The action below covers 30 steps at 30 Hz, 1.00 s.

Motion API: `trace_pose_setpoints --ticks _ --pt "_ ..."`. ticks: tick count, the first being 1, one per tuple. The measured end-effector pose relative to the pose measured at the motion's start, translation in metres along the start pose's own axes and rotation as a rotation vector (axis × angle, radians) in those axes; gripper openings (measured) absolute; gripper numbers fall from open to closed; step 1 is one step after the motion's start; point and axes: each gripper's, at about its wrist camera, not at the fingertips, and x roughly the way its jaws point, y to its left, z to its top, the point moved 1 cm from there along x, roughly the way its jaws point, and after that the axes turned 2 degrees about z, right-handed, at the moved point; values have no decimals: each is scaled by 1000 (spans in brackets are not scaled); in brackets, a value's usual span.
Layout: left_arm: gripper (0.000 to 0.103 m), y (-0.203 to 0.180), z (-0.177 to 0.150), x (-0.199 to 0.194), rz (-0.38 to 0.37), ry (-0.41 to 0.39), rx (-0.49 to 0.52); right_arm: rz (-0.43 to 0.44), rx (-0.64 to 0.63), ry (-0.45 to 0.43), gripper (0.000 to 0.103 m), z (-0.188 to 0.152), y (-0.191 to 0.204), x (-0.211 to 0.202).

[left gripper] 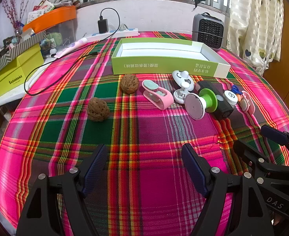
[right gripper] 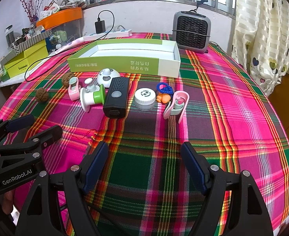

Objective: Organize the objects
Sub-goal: 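Move the left tool toward a walnut while the right tool approaches the pink clip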

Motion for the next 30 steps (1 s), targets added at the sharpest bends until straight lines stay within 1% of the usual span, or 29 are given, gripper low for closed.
trace_pose_setpoints --ticks 25,30 --pt "78 -3 0 0 -10 1 13 5 -1 4 76 0 -1 0" --pt "78 -2 1 0 -22 11 27 30 -8 16 76 1 -5 0"
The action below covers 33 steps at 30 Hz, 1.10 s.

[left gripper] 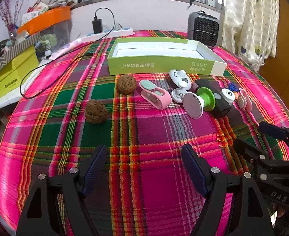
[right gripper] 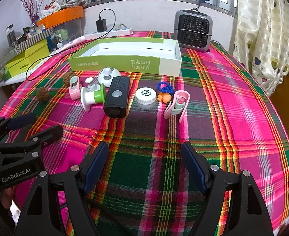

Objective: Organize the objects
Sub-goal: 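Move the left tool toward a walnut while the right tool approaches the pink clip, then close the left tool on the walnut while the right tool grasps the pink clip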

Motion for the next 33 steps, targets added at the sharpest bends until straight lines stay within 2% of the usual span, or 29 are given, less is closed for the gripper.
trace_pose_setpoints --ticks 3,7,11,24,33 --pt "77 6 0 -2 0 4 3 19 28 2 76 0 -9 -2" --pt "77 18 0 -1 20 4 -10 -14 73 9 76 1 -26 -3" --pt "77 32 2 -1 5 -2 -43 -24 118 12 76 5 -40 -1" --pt "77 60 20 17 -24 -13 -112 -39 108 30 72 28 -47 17" --pt "67 69 30 25 5 -19 -123 -48 120 32 68 37 -52 24"
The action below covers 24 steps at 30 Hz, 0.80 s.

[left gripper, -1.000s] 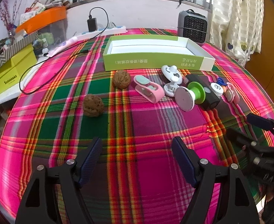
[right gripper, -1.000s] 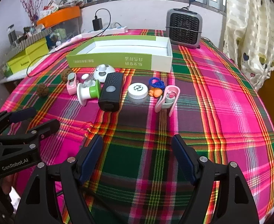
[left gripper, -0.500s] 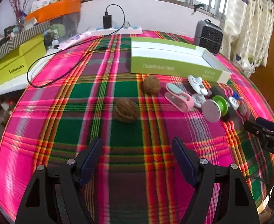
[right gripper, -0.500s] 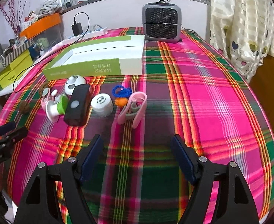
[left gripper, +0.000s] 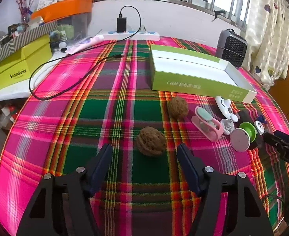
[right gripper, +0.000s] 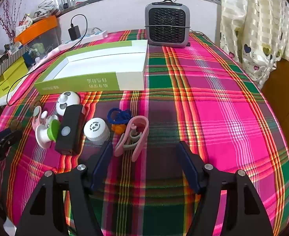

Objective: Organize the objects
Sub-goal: 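Close the left tool on the walnut while the right tool grasps the pink clip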

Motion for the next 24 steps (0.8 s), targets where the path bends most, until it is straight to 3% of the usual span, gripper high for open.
trace_pose_setpoints --ticks 18,24 --pt "30 -3 8 3 -2 12 7 -16 2 -2 42 7 -4 2" --pt "30 -3 9 4 -1 13 8 -9 -3 -2 29 8 -5 3"
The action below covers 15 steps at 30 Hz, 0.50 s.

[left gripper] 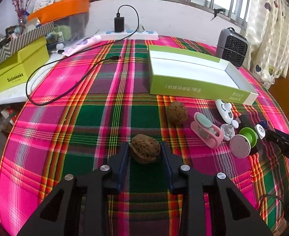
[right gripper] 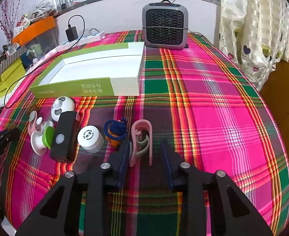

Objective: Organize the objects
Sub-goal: 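Close the left tool on the walnut while the right tool grasps the pink clip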

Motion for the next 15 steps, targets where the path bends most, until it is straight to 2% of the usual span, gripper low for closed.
trace_pose_setpoints --ticks 2,15 --pt "30 0 0 0 1 -1 -1 4 -6 1 25 0 1 0" --pt "30 -4 8 -3 -11 -12 12 21 -26 -9 24 5 5 -2"
